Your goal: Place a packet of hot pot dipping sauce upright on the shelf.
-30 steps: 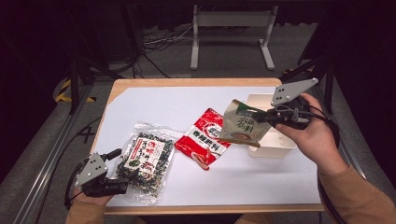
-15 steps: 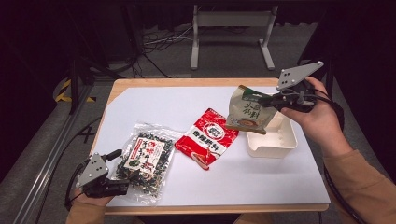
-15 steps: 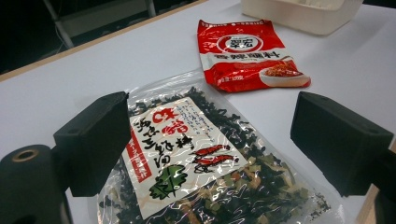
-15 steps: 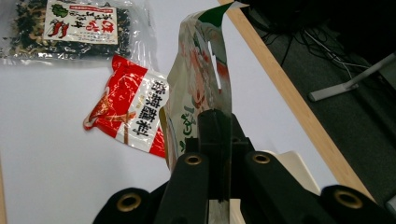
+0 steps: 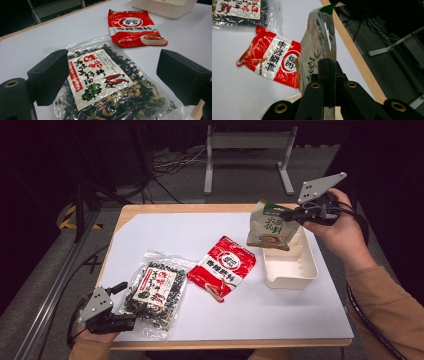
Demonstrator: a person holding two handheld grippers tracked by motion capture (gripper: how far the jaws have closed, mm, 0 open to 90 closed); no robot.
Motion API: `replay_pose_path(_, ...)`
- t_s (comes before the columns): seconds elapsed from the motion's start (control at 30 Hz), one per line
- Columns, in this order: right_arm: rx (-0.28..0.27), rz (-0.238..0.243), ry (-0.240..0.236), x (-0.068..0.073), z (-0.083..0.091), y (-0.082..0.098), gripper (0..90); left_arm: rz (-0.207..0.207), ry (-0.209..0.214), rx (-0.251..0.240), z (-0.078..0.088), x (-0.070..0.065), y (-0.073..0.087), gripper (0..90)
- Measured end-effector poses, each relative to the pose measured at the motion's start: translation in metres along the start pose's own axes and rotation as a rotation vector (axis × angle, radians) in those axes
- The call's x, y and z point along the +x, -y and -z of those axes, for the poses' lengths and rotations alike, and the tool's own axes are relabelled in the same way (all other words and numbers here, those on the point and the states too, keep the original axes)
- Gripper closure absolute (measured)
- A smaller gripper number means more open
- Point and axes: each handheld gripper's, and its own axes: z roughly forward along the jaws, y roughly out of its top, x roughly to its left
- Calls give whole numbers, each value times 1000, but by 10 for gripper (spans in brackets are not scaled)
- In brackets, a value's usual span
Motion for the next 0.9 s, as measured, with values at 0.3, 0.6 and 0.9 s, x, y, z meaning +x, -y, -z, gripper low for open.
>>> replay_pose_path(0.3,5,24,23,-17,-3,5,896,6,5,3,-1,0,1,115)
replay_pose_path(0.6,6,43,36,-33,-10,9,896,4,10,3,-3,1,1,114)
replay_pose_path(0.9,13,38,55,-51,-20,19,896,8,17,2,-4,2,1,114)
